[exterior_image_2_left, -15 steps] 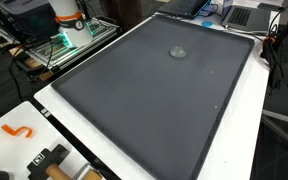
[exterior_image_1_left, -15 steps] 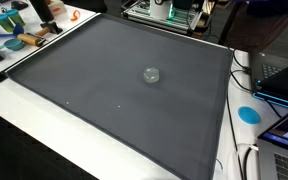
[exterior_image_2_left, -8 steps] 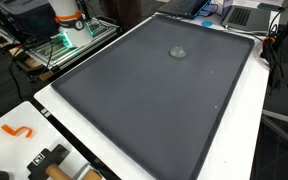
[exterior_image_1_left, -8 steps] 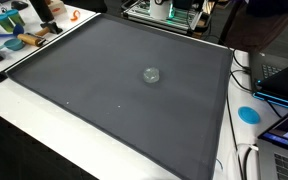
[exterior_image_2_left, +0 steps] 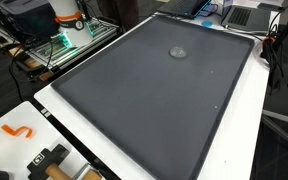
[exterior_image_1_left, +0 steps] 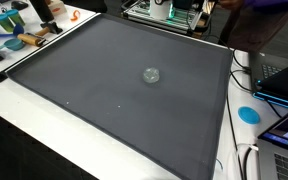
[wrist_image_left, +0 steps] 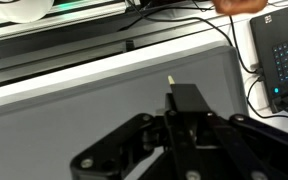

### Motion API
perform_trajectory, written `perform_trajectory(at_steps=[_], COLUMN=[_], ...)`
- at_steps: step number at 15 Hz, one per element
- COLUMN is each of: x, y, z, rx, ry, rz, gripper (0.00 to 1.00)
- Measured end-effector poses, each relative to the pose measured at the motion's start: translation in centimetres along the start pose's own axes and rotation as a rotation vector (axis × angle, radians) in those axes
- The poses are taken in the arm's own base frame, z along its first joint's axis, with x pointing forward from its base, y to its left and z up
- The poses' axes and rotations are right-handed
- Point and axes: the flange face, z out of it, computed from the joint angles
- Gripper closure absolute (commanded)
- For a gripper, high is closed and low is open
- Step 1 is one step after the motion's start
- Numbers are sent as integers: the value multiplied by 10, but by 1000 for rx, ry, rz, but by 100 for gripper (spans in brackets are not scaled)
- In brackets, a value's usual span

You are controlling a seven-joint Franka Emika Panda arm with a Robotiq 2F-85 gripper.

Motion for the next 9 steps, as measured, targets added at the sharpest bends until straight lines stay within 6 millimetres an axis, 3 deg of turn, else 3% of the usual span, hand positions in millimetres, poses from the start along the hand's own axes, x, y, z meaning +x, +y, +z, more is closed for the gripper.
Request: perform_trajectory(at_steps=[6,7,9], x=[-3,-5,-10], y=[-15,-17,-21], z=[5,8,12], rx=[-52,-66,-94], ry=[-9,-17,-28], rz=[-82,-104,-141], gripper=[97,87,87])
